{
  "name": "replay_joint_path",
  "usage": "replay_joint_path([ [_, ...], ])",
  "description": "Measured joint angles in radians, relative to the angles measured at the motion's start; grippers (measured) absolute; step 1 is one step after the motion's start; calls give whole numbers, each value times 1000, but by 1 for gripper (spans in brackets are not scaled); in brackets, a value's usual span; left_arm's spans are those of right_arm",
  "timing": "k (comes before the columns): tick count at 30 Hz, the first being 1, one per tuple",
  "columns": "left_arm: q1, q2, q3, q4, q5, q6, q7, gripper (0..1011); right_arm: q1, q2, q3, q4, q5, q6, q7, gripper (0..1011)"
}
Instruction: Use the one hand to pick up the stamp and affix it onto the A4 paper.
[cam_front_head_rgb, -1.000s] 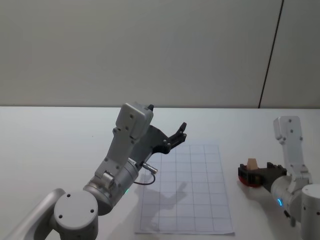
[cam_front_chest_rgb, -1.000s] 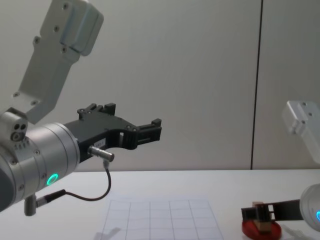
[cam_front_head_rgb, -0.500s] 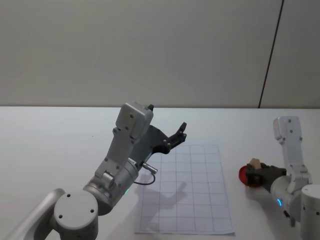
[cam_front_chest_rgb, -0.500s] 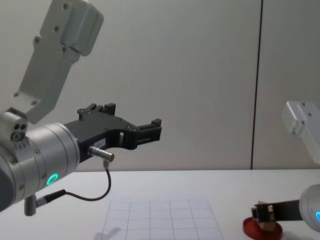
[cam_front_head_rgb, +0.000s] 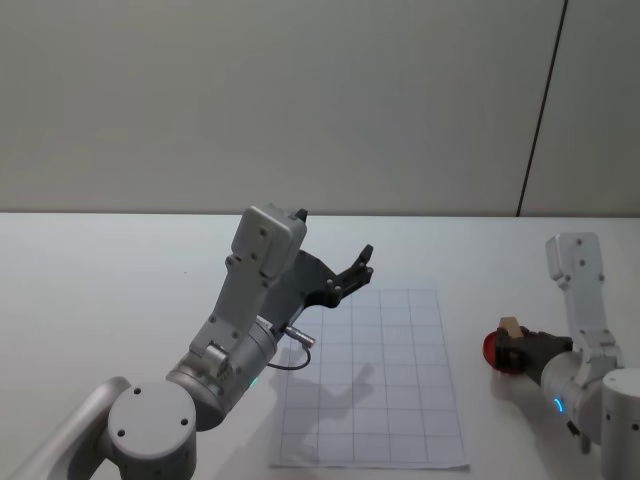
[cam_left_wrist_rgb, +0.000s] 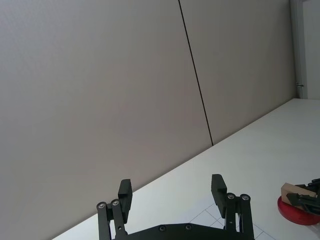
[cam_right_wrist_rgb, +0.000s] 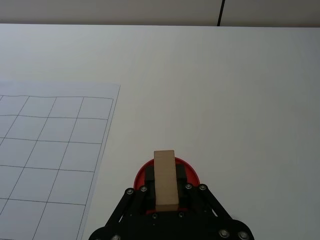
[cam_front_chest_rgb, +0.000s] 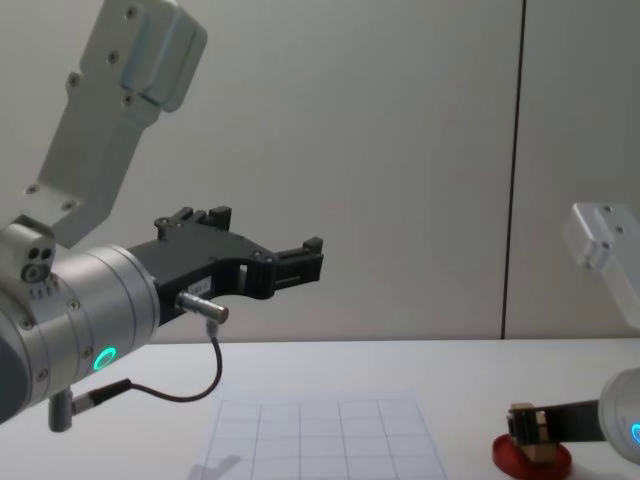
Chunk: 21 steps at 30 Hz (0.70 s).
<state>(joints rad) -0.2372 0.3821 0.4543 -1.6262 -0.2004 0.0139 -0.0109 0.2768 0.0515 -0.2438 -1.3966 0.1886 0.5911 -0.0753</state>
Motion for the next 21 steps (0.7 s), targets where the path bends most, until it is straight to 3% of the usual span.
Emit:
replay_joint_path([
  [21,0,0,0,0,0,0,0,1002,-1,0,2,1,1,0,0,221],
])
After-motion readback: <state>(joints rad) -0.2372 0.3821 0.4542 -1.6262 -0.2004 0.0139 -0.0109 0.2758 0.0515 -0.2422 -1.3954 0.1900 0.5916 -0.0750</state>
